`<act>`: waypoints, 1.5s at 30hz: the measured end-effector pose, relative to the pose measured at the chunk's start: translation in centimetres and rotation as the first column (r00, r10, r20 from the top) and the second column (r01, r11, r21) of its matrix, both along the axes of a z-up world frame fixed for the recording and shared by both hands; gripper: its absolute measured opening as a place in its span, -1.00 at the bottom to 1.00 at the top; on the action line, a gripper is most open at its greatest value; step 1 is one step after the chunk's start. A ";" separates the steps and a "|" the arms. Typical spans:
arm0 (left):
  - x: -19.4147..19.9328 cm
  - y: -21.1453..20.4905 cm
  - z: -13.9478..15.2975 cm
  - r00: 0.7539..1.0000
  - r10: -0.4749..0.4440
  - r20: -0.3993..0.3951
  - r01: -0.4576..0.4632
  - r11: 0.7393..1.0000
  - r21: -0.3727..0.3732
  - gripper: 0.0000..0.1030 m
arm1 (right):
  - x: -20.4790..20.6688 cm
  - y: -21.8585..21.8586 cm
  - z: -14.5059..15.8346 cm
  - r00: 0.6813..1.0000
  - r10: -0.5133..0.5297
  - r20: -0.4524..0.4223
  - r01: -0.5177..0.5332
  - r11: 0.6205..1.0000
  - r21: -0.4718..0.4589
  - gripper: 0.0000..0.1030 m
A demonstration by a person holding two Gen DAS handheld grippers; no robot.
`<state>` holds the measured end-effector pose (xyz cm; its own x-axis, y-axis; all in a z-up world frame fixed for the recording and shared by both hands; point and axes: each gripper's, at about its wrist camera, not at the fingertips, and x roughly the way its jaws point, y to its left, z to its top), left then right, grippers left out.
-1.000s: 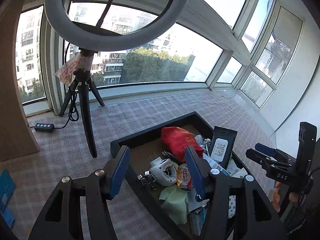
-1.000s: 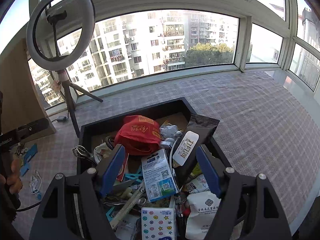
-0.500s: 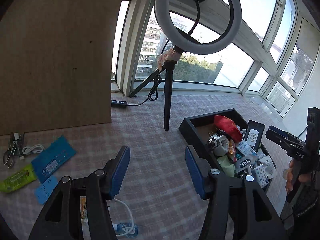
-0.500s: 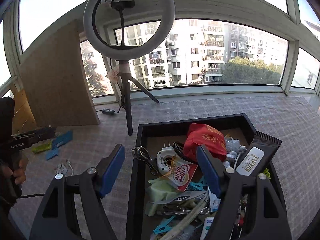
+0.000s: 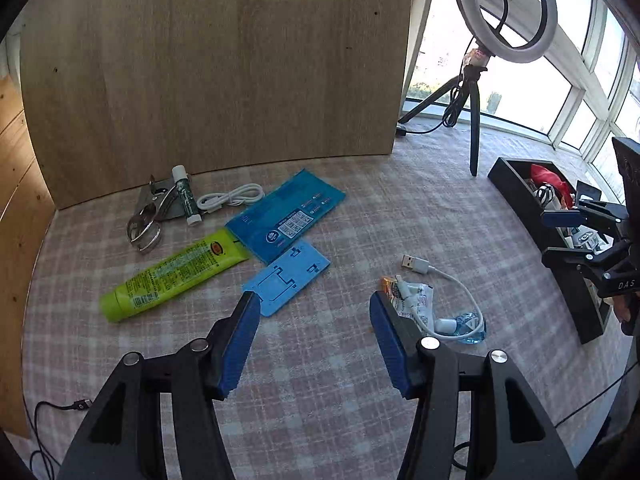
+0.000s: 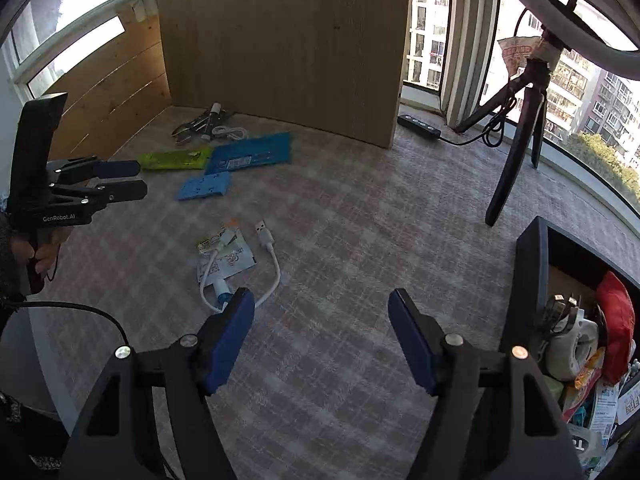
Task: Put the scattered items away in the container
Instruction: 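Move back and grasp the white USB cable with the right tool, then lift the USB cable with the right tool while the left grasps the blue phone stand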
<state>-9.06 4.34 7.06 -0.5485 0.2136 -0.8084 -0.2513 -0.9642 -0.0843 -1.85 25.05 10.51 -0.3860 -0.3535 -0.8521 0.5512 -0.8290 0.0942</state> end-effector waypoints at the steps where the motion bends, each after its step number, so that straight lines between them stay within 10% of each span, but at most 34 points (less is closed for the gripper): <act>1: 0.0 -0.1 -0.4 1.000 -0.010 0.009 0.010 1.000 -0.004 0.04 | -0.3 -0.8 -0.9 1.000 -0.002 0.028 0.002 1.000 0.012 0.08; 10: -3.3 -0.1 -3.3 0.996 -0.080 0.049 0.084 0.993 -0.088 0.03 | -1.6 -4.4 -5.2 0.989 -0.033 0.147 0.026 0.998 0.053 -0.04; 30: -3.4 2.2 -5.5 0.960 -0.250 0.125 0.263 0.959 -0.104 0.04 | -2.4 -4.6 -6.0 0.995 0.039 0.087 -0.055 0.979 0.195 -0.58; 36: -4.7 0.8 -5.2 0.965 -0.227 0.130 0.239 0.967 -0.088 -0.43 | -1.9 -4.3 -5.7 0.994 0.053 0.100 -0.070 0.984 0.165 -0.91; 40: -5.6 0.1 -5.3 0.971 -0.191 0.142 0.210 0.969 -0.133 0.10 | -2.0 -3.6 -5.5 0.992 0.042 0.119 -0.058 0.989 0.140 -0.91; 45: -6.5 -0.3 -6.1 0.969 -0.182 0.166 0.207 0.966 -0.153 0.15 | -1.7 -3.3 -5.6 0.991 0.058 0.122 -0.076 0.985 0.152 -0.91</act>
